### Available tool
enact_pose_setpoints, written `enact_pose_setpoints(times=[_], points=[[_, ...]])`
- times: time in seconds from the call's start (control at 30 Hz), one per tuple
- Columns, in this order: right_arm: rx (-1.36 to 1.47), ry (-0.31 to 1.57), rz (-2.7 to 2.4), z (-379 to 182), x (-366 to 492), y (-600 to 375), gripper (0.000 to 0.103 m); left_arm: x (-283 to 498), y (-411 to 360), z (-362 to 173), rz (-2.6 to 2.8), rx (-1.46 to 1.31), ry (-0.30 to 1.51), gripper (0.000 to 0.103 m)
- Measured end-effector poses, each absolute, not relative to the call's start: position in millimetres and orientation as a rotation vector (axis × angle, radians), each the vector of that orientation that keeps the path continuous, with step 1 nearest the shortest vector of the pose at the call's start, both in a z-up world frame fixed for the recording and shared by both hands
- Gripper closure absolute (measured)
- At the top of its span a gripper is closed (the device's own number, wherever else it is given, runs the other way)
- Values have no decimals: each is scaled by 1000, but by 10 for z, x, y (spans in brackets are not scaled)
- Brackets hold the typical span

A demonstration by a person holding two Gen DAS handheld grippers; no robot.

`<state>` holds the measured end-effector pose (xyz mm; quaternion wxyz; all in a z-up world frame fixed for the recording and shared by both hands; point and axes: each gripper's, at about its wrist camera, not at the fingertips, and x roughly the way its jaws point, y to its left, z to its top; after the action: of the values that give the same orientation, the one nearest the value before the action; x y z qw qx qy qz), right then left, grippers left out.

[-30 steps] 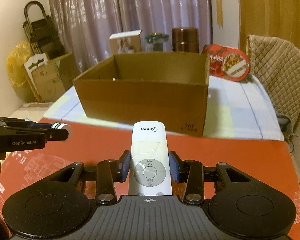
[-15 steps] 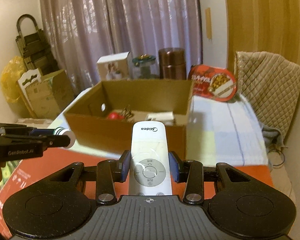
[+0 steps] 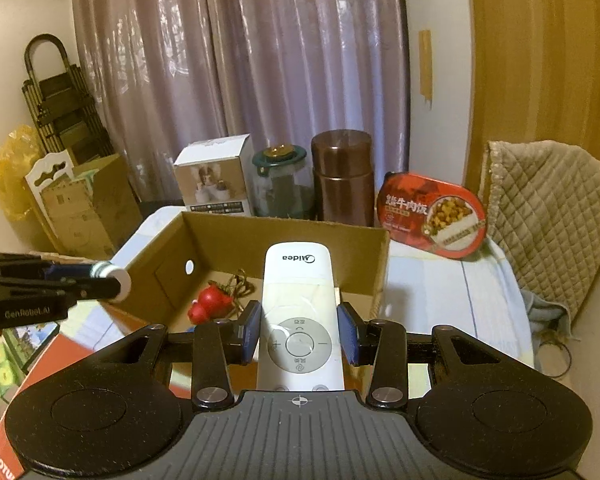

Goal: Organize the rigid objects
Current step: 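Carry the pill bottle and white remote over the cardboard box, then lower both items into the box and open both tools to release them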

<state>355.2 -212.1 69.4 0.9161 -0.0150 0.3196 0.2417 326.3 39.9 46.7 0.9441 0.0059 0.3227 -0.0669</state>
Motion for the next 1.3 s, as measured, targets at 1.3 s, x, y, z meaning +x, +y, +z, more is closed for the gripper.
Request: enact_pose_setpoints(times=[1.3], points=[[-3, 791, 474, 230, 4065, -1832, 65, 3854, 690, -94, -63, 3, 799, 72]])
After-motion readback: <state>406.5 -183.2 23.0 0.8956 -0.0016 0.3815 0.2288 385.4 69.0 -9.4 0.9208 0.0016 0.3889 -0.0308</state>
